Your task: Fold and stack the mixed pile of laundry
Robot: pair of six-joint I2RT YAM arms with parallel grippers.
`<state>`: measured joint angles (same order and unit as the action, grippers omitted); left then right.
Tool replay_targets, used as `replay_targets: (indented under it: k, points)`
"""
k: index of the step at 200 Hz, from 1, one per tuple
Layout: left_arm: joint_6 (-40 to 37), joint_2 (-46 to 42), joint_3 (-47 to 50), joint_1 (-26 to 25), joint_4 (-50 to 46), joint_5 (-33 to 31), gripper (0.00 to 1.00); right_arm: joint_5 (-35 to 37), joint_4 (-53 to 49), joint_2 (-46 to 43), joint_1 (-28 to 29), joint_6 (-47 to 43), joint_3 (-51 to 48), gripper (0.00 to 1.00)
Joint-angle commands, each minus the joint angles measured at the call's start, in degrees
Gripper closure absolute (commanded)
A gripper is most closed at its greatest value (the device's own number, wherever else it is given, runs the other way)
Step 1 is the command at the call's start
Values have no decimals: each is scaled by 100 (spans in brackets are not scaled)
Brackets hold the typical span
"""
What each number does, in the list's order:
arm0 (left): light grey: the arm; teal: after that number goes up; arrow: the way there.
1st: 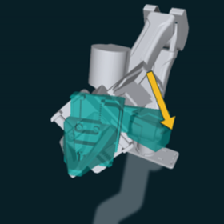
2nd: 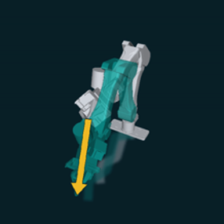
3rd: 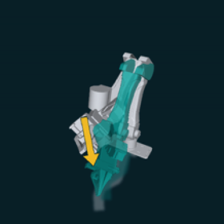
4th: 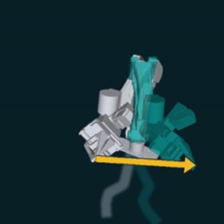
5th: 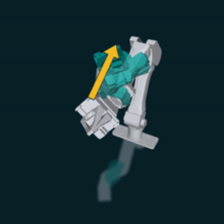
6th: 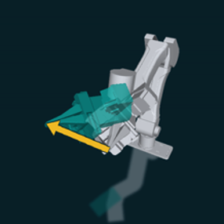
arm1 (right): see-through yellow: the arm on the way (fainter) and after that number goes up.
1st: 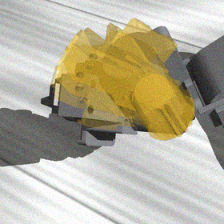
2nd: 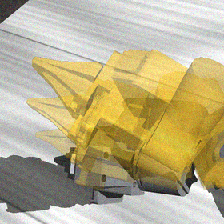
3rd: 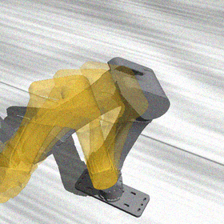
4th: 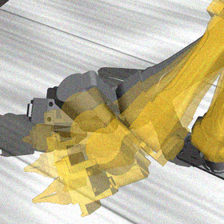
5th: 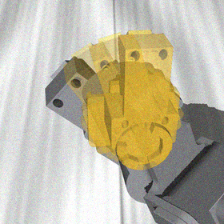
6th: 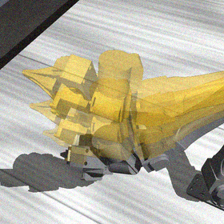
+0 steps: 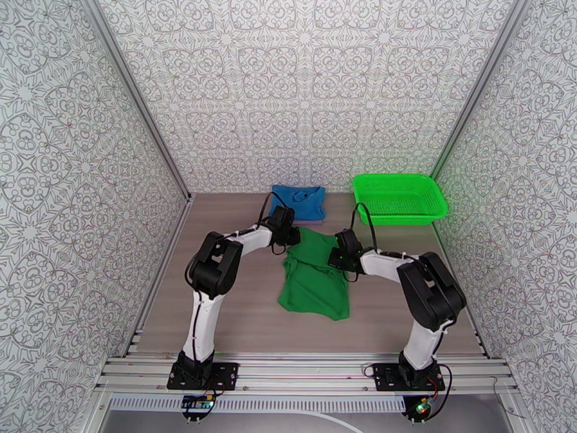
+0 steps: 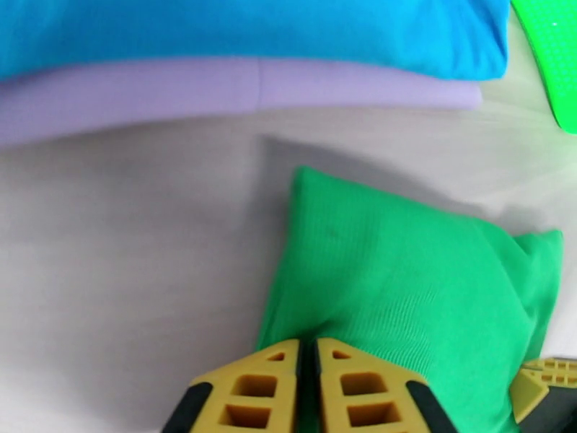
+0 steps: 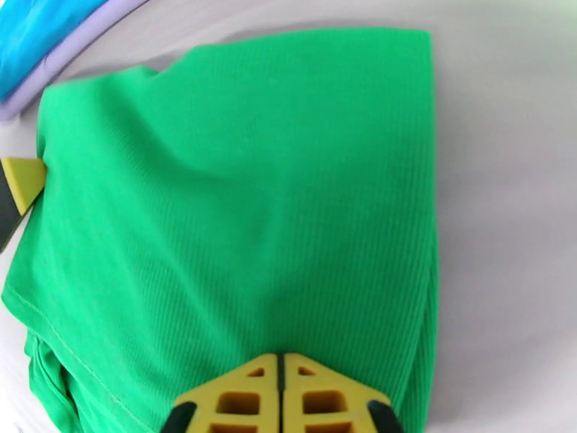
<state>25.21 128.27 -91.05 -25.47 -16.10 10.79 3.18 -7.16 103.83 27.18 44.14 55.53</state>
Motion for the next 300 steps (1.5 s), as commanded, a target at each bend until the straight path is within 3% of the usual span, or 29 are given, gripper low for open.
replay_targets:
  k: [1,26,54,73,83,93,97,115,127,138,155,180,196,229,248,275,300]
  points:
    - [-306,-166,33,54,-661,-183,84,552,-502,124,55,315,68,93]
    - [-277,-775,441,59,-630,-328,79,672,-857,72,-21,-487,661,91]
    - [-654,-1746,644,52,-624,-535,51,553,-1217,-592,-30,-1676,1128,82]
    - [-1477,-2590,665,-63,-687,-859,43,344,-1471,-1420,-29,-2446,1087,76]
    - [-2113,-3065,722,-187,-645,-990,30,257,-1661,-1913,-32,-2769,953,70]
    - [-2855,-3556,948,-331,-437,-893,5,140,-1815,-2432,-34,-3031,732,63]
    - [-3145,-3791,1078,-393,-322,-817,1,110,-1864,-2648,-35,-3109,626,60]
    - [-4128,-4602,1695,-510,-4,-195,1,-43,-1979,-3623,-30,-3329,43,55]
    - [-4800,-5090,2274,-552,229,544,1,-18,-1981,-4288,-29,-3350,-406,52]
    - [-5899,-5506,2822,-726,144,922,1,-46,-1915,-4896,-32,-3356,-848,49]
    - [-7462,-6023,3447,-1271,-505,399,3,-107,-1783,-5787,-35,-3381,-1460,43]
    - [-8673,-6283,3979,-1847,-2037,-646,11,-196,-1666,-6730,-36,-3478,-1984,36]
    - [-9021,-6490,4585,-2303,-2206,-1246,17,-453,-1444,-6997,-30,-3470,-2191,32]
    - [-9168,-6875,5454,-3005,-2048,-1673,18,-642,-1651,-6731,-35,-3688,-2201,29]
    - [-9165,-6804,5645,-3042,-1776,-1709,18,-642,-1853,-6350,-34,-4029,-2122,28]
    - [-9196,-6339,5918,-2914,-654,-1684,18,-739,-2064,-5809,1,-4749,-1914,25]
    - [-9273,-5595,5980,-2712,238,-1499,25,-734,-2557,-5389,253,-5792,-1409,23]
